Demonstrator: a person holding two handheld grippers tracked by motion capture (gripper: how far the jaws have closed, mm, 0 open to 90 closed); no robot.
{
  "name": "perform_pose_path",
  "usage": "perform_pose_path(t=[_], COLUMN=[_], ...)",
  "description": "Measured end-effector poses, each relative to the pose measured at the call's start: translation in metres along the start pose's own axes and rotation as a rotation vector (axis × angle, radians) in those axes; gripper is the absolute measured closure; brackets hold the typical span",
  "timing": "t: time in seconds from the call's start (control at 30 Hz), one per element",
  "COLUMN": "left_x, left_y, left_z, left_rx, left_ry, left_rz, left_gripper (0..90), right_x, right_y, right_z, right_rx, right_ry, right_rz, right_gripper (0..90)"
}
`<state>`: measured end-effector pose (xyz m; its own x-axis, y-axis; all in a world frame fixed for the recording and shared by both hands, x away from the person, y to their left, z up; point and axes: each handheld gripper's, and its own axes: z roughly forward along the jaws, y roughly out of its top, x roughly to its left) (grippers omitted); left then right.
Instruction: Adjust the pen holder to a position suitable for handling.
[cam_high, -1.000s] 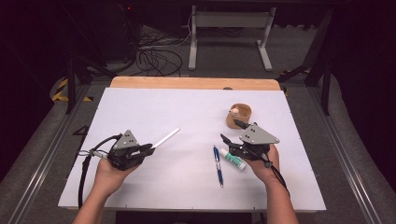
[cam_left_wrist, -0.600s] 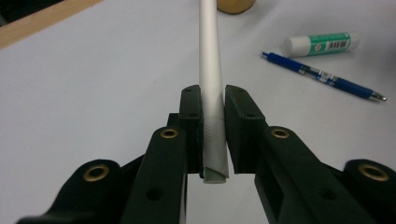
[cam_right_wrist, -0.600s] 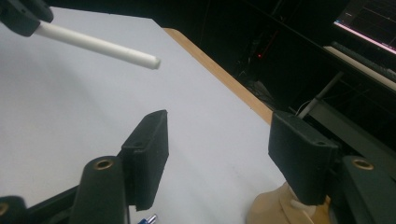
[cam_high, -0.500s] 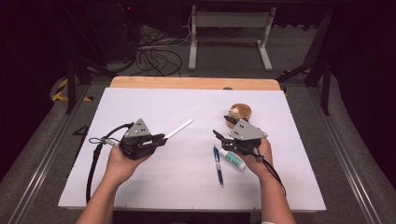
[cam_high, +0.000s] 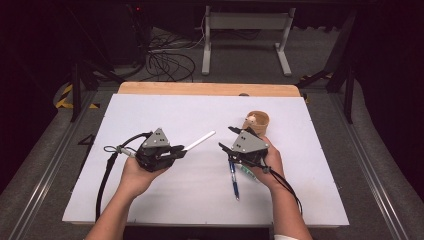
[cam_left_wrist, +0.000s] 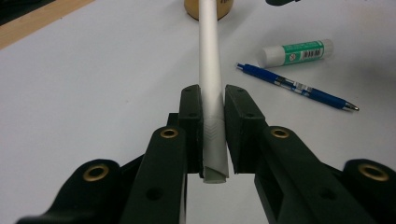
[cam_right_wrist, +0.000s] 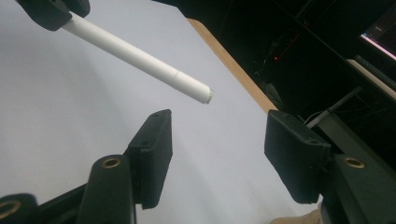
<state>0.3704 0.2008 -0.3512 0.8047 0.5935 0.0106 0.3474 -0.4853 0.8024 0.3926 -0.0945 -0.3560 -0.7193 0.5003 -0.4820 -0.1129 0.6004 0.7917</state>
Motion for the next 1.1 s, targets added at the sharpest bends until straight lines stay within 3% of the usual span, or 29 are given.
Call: perform_pose_path(t=[0.37, 1.1], left_x=[-0.002, -0.006], left_y=[-0.001, -0.001], left_z=[0.001, 0.007], left_rx=[0.000, 0.014], left_ry=[-0.004, -0.036], left_rz=[0.005, -0.001], left_gripper=[78.0, 78.0], right_x=[0.010, 0.028], right_y=[0.004, 0.009], right_z=[0.001, 0.013], right_rx=[-0.015, 0.015], right_ry=[0.008, 0.042], right_rz=[-0.044, -0.153], right_gripper=[42.6, 43.9])
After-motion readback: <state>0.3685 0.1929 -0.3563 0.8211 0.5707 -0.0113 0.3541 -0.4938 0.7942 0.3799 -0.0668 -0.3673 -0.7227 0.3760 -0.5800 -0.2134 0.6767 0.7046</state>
